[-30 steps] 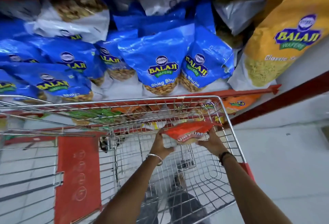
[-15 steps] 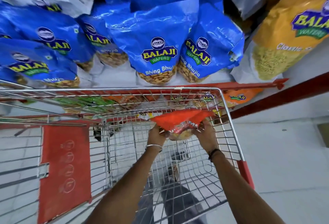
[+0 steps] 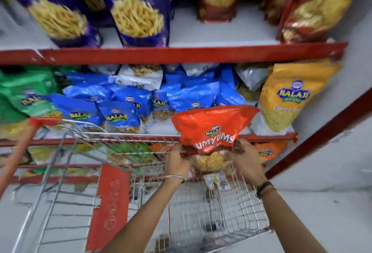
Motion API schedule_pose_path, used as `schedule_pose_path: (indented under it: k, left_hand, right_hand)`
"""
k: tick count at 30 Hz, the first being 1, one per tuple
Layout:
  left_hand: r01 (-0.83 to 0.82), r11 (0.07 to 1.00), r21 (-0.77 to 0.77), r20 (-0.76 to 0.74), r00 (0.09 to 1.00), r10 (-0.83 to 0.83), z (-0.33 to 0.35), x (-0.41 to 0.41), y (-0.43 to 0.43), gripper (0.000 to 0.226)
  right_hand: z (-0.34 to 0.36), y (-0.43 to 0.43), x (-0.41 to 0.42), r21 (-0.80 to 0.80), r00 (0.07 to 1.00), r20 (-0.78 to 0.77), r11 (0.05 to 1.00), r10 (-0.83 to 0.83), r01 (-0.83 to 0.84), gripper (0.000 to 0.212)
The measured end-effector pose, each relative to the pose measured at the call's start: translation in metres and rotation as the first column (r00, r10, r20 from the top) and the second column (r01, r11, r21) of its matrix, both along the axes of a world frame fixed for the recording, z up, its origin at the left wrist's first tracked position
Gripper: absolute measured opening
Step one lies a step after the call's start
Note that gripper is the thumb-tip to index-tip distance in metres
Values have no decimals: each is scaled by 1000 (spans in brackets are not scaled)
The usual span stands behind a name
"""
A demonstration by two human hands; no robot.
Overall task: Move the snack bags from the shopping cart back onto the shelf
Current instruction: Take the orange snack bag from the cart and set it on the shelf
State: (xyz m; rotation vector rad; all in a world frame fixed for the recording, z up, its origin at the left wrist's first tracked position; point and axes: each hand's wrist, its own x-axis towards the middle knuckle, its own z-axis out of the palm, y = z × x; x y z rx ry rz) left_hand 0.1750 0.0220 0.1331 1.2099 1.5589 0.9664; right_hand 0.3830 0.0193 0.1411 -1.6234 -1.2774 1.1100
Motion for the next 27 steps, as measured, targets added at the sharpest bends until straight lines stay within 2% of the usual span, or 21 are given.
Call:
schedule_pose_path:
  k: [3,6,9,15,21,24,27]
  left_hand:
    - [1,989,146,-33,999,4,59,-2,10,42]
    - [-17,969,247,10,1000,15,120,1,27,42]
    - [-32,941,336,59,998,12,176,5,50,43]
    - [-71,824,562,113,994,9,265,20,100,40]
    - [-129,736,665,147,988,40,285,42,157,41]
    - [-153,740,654,166,985,57,271,51,186,40]
    - [-163,753,637,196,980,46,258,60,213,40]
  right_hand:
    - [53,9,1,114,1000,-6,993,-22,23,55]
    - [113,21,2,279,999,-31,959,-45,52,30]
    - [169,38,4,413,998,-42,908,-52,65,35]
    - [256,85,8,637,990,-109,759,-84,135,24]
    - [277,147,18,689,983,-150,702,-106,181,39]
    - [264,178,22,668,975,-169,711,-142,219,44]
    - [248,208,24,633,973,-160,738,-169,232,38]
